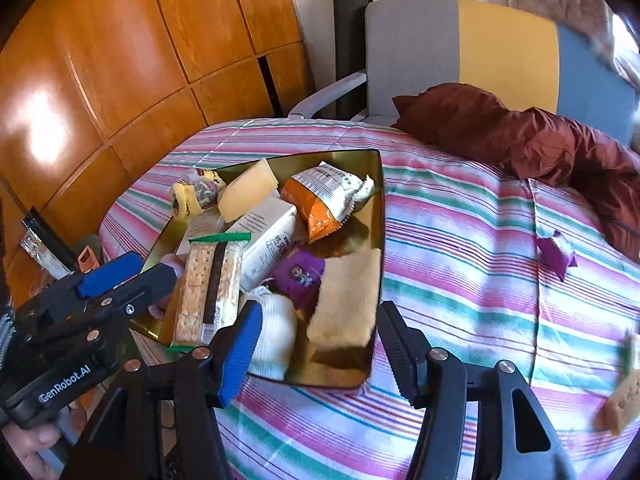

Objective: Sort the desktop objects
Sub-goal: 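Move both tools back over the remaining items on the bed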

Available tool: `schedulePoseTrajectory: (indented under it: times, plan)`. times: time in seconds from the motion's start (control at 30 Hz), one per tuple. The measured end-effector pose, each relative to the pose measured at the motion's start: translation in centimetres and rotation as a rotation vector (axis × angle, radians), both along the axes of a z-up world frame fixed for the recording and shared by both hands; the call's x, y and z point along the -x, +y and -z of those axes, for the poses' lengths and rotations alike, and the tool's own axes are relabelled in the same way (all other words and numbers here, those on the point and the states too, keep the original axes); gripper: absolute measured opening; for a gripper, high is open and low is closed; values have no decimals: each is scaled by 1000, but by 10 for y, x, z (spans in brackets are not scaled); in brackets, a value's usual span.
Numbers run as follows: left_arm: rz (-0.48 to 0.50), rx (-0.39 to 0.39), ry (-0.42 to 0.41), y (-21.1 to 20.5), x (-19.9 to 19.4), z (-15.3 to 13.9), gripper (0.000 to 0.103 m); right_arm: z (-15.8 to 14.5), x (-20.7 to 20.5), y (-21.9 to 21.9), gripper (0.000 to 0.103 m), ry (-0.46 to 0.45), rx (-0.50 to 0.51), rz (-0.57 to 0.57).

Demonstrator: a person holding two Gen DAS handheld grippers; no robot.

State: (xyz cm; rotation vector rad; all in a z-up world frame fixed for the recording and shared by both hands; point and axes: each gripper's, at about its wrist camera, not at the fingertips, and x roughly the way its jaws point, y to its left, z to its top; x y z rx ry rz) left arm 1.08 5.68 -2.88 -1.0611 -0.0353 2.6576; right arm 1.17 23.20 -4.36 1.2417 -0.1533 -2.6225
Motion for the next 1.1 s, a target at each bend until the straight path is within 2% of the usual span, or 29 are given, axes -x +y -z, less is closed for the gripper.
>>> schedulePoseTrajectory:
  times: [0.43, 0.63, 0.87, 1.1]
  plan:
    - [96, 27, 7, 33, -4, -3, 54, -3, -22, 44, 65, -10, -6, 96]
    - [162, 43, 8, 55, -5, -5, 54, -2, -31, 73, 66, -43, -1, 148]
    - [247, 49, 9, 84, -5, -6, 54, -6, -44, 117, 70, -83, -29, 221]
    - [310, 42, -6, 106, -6, -2, 54, -10, -58, 178, 71, -128, -19, 351]
